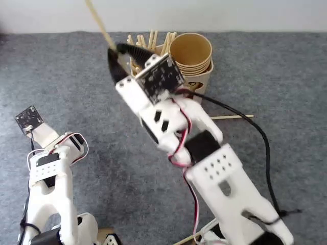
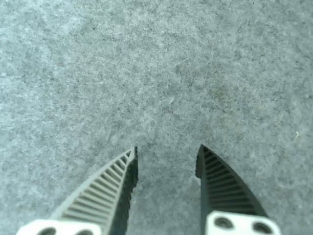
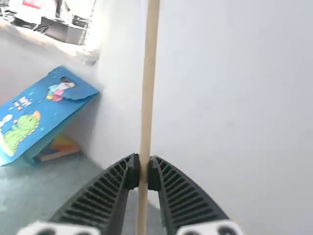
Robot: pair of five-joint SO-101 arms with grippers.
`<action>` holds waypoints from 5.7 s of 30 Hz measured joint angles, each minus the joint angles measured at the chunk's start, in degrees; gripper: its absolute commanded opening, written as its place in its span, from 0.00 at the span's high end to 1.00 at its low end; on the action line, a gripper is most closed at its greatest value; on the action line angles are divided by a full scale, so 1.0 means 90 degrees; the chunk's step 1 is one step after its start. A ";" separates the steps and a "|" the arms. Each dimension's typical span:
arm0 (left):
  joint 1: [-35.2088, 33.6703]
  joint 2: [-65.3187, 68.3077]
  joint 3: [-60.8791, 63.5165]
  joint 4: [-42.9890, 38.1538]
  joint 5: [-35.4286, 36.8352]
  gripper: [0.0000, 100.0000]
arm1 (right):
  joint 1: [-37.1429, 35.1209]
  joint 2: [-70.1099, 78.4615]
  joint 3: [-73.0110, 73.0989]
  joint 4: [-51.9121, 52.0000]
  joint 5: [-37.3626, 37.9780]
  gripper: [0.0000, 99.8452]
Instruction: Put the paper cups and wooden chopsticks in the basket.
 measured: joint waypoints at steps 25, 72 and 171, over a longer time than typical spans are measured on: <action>0.0000 0.0000 0.0000 0.0000 0.0000 0.81 | 0.1348 0.1934 -0.0098 -0.0186 -0.0733 0.81; 0.0000 0.0000 0.0000 0.0000 0.0000 0.81 | 0.4943 0.3419 0.0537 0.3214 -0.6134 0.91; 0.0000 0.0000 0.0000 0.0000 0.0000 0.81 | 0.1866 0.3692 -0.5245 0.2940 -0.2364 0.87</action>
